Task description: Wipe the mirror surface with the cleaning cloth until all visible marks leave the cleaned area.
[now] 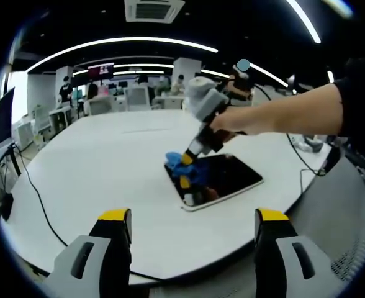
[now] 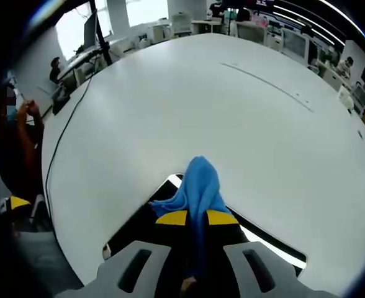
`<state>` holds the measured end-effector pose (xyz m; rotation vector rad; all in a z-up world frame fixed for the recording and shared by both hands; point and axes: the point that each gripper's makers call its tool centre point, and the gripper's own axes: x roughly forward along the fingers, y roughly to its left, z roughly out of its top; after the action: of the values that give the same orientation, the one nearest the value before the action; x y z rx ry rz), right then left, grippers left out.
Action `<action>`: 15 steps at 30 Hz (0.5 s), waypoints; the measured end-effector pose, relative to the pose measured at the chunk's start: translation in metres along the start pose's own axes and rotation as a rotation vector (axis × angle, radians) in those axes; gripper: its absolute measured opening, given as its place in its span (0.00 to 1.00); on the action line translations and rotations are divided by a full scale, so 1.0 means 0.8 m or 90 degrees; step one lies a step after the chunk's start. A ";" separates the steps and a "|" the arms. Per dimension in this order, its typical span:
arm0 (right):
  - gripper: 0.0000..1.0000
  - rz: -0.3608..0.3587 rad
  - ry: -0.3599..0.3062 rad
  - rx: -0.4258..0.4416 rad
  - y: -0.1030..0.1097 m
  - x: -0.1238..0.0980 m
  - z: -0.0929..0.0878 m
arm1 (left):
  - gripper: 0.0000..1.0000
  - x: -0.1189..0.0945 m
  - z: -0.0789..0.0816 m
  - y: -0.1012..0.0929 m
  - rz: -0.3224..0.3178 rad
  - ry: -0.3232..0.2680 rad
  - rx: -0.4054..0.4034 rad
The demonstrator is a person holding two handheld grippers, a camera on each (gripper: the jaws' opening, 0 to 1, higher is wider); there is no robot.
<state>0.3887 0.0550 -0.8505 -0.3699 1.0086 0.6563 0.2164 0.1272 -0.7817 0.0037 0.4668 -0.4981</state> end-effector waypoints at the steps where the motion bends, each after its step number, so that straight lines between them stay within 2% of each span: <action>1: 0.04 0.001 0.000 0.000 0.001 0.000 0.000 | 0.81 0.000 0.000 0.000 0.000 0.000 0.000; 15: 0.04 0.016 -0.006 -0.003 0.016 0.005 0.009 | 0.80 0.000 0.000 0.000 0.000 0.000 -0.002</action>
<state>0.3868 0.0698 -0.8504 -0.3590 1.0042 0.6828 0.2169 0.1273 -0.7819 0.0013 0.4678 -0.4975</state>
